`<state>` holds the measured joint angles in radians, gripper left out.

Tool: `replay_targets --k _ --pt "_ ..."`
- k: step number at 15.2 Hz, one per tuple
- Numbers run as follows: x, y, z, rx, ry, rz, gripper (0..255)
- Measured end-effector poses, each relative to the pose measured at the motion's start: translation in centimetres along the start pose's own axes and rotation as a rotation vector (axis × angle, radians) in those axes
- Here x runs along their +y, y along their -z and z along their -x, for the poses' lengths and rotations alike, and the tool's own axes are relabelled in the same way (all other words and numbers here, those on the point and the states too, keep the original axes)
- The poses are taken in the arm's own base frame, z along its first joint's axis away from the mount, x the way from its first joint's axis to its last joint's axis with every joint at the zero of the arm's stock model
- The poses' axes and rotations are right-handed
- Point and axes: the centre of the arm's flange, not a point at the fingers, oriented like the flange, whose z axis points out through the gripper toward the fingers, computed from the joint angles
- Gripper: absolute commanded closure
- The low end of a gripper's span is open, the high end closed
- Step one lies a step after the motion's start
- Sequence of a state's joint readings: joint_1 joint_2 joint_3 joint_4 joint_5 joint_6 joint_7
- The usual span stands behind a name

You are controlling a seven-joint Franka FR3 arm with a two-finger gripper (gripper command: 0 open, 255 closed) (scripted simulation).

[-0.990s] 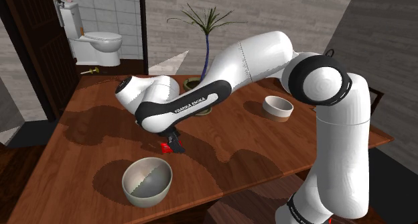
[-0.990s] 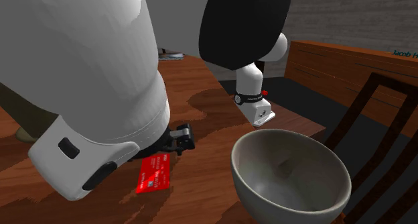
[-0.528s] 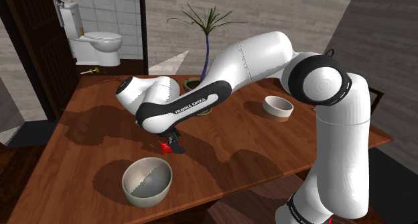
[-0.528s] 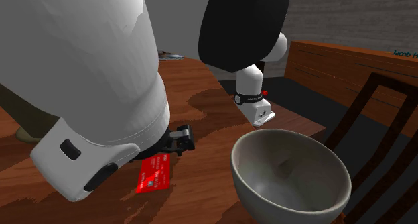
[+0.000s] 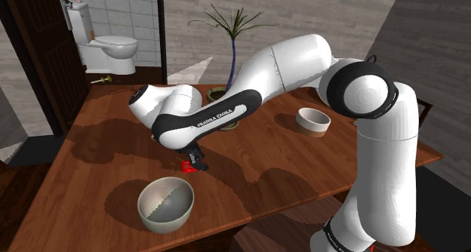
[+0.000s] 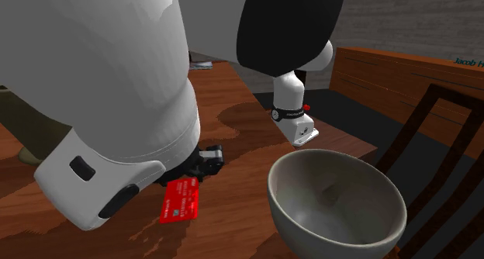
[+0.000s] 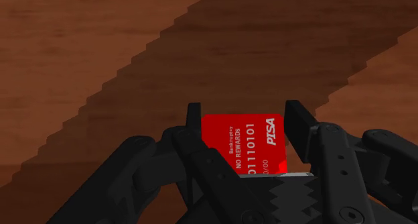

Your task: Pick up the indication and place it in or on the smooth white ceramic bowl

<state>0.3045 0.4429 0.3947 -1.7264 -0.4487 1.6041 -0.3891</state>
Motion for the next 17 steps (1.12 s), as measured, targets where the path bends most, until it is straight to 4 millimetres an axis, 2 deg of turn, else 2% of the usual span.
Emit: replay_targets --k 5,17 --pt "0.4 0.3 0.5 -0.004 -0.003 -0.003 255" --pt "0.5 5.5 4.0 -0.005 -0.004 -0.003 255"
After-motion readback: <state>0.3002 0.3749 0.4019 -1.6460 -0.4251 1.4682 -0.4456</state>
